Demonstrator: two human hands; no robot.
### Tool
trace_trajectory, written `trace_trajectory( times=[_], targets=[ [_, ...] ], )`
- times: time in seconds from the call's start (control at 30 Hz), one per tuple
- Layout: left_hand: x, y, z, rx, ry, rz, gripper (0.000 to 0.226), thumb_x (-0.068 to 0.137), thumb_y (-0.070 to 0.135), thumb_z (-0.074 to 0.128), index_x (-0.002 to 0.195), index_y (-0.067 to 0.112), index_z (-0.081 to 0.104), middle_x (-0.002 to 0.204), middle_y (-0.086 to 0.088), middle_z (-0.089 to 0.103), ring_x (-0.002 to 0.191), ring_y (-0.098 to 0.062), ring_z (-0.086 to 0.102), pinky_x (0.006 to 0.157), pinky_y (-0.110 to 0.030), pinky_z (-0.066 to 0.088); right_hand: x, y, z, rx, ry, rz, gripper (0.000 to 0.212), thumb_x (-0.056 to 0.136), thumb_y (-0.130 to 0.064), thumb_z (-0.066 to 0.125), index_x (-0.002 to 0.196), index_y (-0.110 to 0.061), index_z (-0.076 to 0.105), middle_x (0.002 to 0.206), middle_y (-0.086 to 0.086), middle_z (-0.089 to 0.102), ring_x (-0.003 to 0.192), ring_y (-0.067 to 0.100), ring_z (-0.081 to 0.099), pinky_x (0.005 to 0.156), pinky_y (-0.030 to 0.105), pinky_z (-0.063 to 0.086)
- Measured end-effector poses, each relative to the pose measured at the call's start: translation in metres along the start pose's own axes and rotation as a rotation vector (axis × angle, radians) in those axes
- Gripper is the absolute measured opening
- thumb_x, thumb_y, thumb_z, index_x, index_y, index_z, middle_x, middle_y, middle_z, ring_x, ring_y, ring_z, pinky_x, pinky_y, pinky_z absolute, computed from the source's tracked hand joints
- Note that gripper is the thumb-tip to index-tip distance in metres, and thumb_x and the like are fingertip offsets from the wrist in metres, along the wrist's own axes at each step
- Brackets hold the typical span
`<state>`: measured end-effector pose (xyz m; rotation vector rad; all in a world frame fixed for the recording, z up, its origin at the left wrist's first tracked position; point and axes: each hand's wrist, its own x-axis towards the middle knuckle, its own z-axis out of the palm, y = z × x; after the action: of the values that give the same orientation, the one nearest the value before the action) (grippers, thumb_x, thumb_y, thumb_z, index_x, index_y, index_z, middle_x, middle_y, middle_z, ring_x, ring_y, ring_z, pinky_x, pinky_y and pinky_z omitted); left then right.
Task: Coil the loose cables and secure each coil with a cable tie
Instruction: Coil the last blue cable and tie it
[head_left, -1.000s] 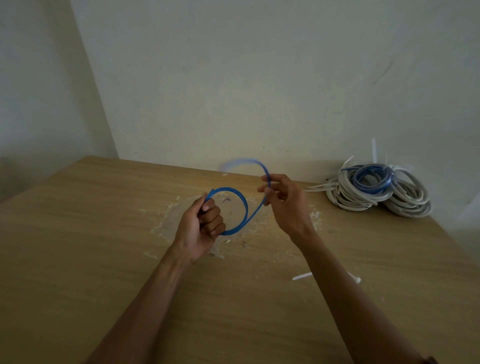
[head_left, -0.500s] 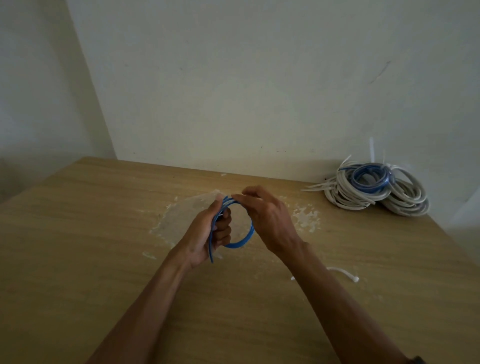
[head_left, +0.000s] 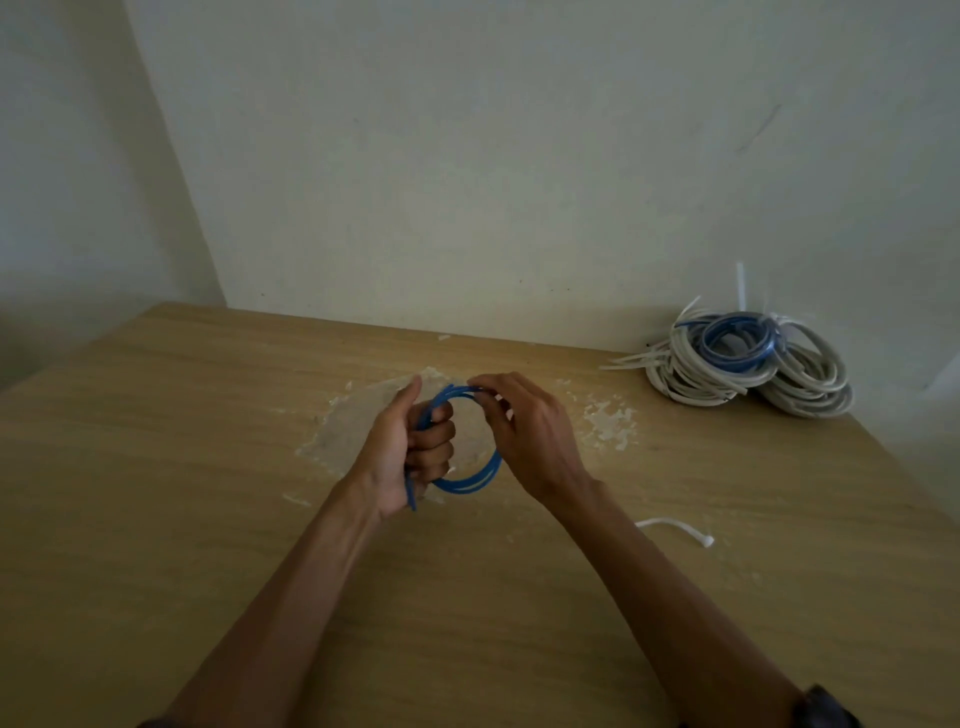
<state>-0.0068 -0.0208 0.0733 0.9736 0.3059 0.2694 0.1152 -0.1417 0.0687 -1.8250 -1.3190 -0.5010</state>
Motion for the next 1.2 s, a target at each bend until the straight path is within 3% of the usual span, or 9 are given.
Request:
trace_trajectory(
  times=[0.13,0.2,0.33,0.47,0.57,0.7,0.87,1.03,1.2],
  targets=[
    [-0.002,0.001,0.003,0.339,0.153,0.079,0.047,0.110,0.043,0.025,0.080,0.015,0.049,0.047,0.006,0.025,0.036,-0.009,0.017,0.040,-0.023,0.013,-0.005,-0.013,0.005,0.293,-0.179,0.133,0.036,0.104,-0.025,0.055,0.140,-0.020,0.056,0.109,-0.009,0.066,0.083,-0.001,0.061,0.073,0.016,0.050],
    [-0.001,0.000,0.002,0.475,0.163,0.113,0.038,0.111,0.034,0.028,0.089,0.013,0.050,0.049,0.005,0.026,0.038,-0.011,0.017,0.042,-0.027,0.013,-0.006,-0.017,0.006,0.440,-0.172,0.239,0.032,0.102,-0.032,0.056,0.129,-0.017,0.063,0.096,-0.013,0.068,0.072,-0.002,0.062,0.067,0.015,0.049],
    [0.004,-0.007,-0.001,0.666,0.186,0.199,0.030,0.110,0.026,0.028,0.115,0.009,0.053,0.054,0.003,0.034,0.042,-0.012,0.025,0.040,-0.027,0.022,-0.005,-0.018,0.009,0.567,-0.128,0.407,0.030,0.102,-0.034,0.055,0.101,-0.006,0.064,0.078,0.002,0.069,0.062,0.004,0.062,0.058,0.021,0.048],
    [0.008,-0.014,-0.002,0.763,0.218,0.315,0.030,0.105,0.017,0.027,0.123,0.026,0.049,0.066,-0.011,0.053,0.047,-0.017,0.032,0.044,-0.029,0.027,-0.005,-0.023,0.008,0.647,-0.187,0.464,0.018,0.104,-0.017,0.053,0.105,-0.003,0.064,0.078,0.006,0.067,0.065,0.004,0.063,0.061,0.017,0.048],
    [0.015,-0.021,-0.001,0.796,0.283,0.463,0.026,0.101,0.024,0.033,0.117,0.023,0.053,0.068,-0.014,0.055,0.047,-0.018,0.036,0.044,-0.030,0.032,0.000,-0.020,0.001,0.638,-0.182,0.485,0.017,0.104,-0.017,0.054,0.101,-0.009,0.070,0.075,-0.001,0.064,0.064,0.001,0.058,0.065,0.017,0.046],
    [0.026,-0.036,0.020,0.831,0.415,0.559,0.045,0.111,0.026,0.036,0.077,0.007,0.060,0.054,-0.005,0.052,0.043,-0.013,0.044,0.046,-0.028,0.037,-0.005,-0.004,-0.013,0.689,-0.103,0.614,0.021,0.105,-0.019,0.054,0.099,-0.009,0.071,0.071,-0.003,0.060,0.063,0.004,0.052,0.064,0.019,0.044],
    [0.033,-0.050,0.062,0.596,0.373,0.203,0.067,0.108,0.052,0.024,0.066,0.011,0.057,0.043,0.003,0.049,0.041,-0.015,0.050,0.052,-0.028,0.045,-0.014,0.023,-0.035,0.692,0.086,0.768,0.024,0.105,-0.018,0.052,0.100,-0.006,0.072,0.072,0.002,0.058,0.064,0.010,0.048,0.061,0.024,0.041],
    [0.027,-0.052,0.081,0.031,0.198,-0.099,0.059,0.106,0.056,0.032,0.065,0.017,0.045,0.048,0.005,0.027,0.040,-0.011,0.027,0.044,-0.027,0.028,-0.024,0.039,-0.050,0.662,0.095,0.759,0.023,0.105,-0.017,0.051,0.100,-0.007,0.071,0.070,0.001,0.058,0.060,0.006,0.048,0.057,0.020,0.040],
    [0.032,-0.054,0.075,0.383,0.301,0.032,0.051,0.108,0.037,0.036,0.059,0.023,0.034,0.048,0.006,0.024,0.038,-0.012,0.019,0.041,-0.024,0.017,-0.030,0.041,-0.067,0.683,-0.149,0.720,0.021,0.105,-0.017,0.052,0.110,-0.001,0.065,0.076,0.006,0.067,0.060,0.011,0.058,0.058,0.020,0.045]
  ],
)
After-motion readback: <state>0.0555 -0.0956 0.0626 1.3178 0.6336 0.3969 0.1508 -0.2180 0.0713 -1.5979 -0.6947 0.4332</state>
